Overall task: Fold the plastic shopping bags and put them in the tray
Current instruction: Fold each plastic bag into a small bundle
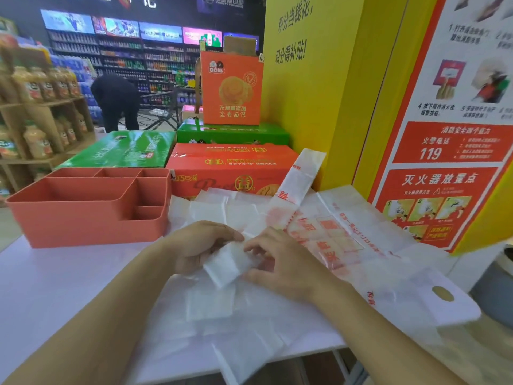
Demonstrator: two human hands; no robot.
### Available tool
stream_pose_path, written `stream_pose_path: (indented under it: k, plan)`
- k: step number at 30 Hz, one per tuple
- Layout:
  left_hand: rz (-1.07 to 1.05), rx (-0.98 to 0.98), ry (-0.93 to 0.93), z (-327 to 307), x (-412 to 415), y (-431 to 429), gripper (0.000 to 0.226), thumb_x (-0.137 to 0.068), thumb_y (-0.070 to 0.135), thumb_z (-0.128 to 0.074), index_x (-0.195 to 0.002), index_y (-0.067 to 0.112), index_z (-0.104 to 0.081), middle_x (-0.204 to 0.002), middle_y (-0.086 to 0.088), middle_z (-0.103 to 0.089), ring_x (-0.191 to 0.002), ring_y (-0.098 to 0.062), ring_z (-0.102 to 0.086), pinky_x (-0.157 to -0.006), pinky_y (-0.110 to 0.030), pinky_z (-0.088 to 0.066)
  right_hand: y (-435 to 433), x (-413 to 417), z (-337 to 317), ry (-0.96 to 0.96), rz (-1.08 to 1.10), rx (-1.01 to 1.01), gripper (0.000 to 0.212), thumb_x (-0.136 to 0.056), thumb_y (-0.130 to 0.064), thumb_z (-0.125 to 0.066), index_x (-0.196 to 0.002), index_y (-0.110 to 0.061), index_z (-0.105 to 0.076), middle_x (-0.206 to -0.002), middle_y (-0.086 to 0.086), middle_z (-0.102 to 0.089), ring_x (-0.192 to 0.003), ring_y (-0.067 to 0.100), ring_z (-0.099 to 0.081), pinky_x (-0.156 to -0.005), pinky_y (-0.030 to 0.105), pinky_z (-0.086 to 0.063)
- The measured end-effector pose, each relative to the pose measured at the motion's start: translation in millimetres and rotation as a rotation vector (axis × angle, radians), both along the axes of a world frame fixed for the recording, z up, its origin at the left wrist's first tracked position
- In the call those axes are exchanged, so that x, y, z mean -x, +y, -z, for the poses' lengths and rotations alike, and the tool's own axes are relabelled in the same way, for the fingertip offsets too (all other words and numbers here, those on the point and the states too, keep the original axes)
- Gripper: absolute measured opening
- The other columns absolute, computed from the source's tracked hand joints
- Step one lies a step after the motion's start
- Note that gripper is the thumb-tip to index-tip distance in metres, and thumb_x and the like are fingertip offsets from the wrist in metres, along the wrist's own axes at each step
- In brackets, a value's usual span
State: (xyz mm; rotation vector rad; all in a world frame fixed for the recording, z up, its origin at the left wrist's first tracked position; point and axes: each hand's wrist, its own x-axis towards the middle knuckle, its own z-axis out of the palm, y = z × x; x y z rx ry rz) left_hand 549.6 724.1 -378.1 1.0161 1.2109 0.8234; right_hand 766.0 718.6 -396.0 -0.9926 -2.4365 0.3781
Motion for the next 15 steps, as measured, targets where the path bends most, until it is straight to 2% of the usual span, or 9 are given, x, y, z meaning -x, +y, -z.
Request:
stream_pose_path:
  k: [2, 4, 7, 10, 13, 15]
  plan:
    - [0.04, 0.019, -0.034, -3, 1, -2, 0.029, -0.1, 0.008, -0.047, -0.112, -0.007, -0.069, -0.11, -0.027, -0.071, -0.088, -0.032, -0.072, -0.068, -0.034, -0.063, 0, 0, 4, 0.064, 0.03, -0.075, 0.024, -0.09, -0.05, -0.067, -0.098, -0.028, -0.065, -0.092, -0.013, -0.055, -0.088, 0.007, -0.052, -0.082, 0.029, -0.045]
    - [0.082, 0.039, -0.059, -5, 2, -3, 0.031, -0.102, 0.008, -0.043, -0.115, -0.009, -0.066, -0.106, -0.027, -0.072, -0.083, -0.03, -0.074, -0.069, -0.034, -0.063, 0, 0, 7, 0.089, 0.072, -0.087, 0.03, -0.095, -0.045, -0.062, -0.081, -0.019, -0.057, -0.081, -0.008, -0.052, -0.079, 0.009, -0.049, -0.074, 0.029, -0.043]
    - [0.095, 0.04, -0.063, -6, 5, -4, 0.024, -0.1, -0.001, -0.043, -0.113, -0.005, -0.062, -0.097, -0.028, -0.071, -0.079, -0.029, -0.074, -0.07, -0.036, -0.063, -3, -1, 6, 0.14, 0.152, 0.074, 0.024, -0.098, -0.039, -0.059, -0.086, -0.018, -0.061, -0.078, -0.009, -0.057, -0.073, 0.005, -0.052, -0.065, 0.018, -0.039]
    - [0.155, 0.034, -0.048, -7, 8, -7, 0.028, -0.098, -0.008, -0.041, -0.12, -0.005, -0.059, -0.102, -0.03, -0.07, -0.088, -0.032, -0.074, -0.076, -0.036, -0.063, -1, -2, 8, 0.268, 0.208, 0.2, 0.015, -0.098, -0.037, -0.06, -0.089, -0.026, -0.063, -0.069, -0.007, -0.064, -0.062, 0.004, -0.057, -0.057, 0.02, -0.042]
    - [0.214, 0.024, -0.033, -10, 10, -10, 0.03, -0.098, -0.008, -0.044, -0.125, -0.004, -0.055, -0.11, -0.036, -0.067, -0.106, -0.038, -0.069, -0.088, -0.038, -0.06, 4, -2, 11, 0.3, 0.235, 0.224, 0.021, -0.093, -0.039, -0.065, -0.107, -0.024, -0.061, -0.091, 0.0, -0.071, -0.082, 0.013, -0.066, -0.074, 0.037, -0.056]
    - [0.231, -0.001, -0.019, -12, 10, -12, 0.028, -0.099, -0.003, -0.05, -0.126, -0.003, -0.055, -0.108, -0.031, -0.069, -0.106, -0.037, -0.069, -0.088, -0.037, -0.06, 6, 0, 12, 0.332, 0.251, 0.236, 0.024, -0.09, -0.037, -0.071, -0.107, -0.026, -0.059, -0.091, -0.002, -0.07, -0.083, 0.013, -0.064, -0.076, 0.039, -0.056]
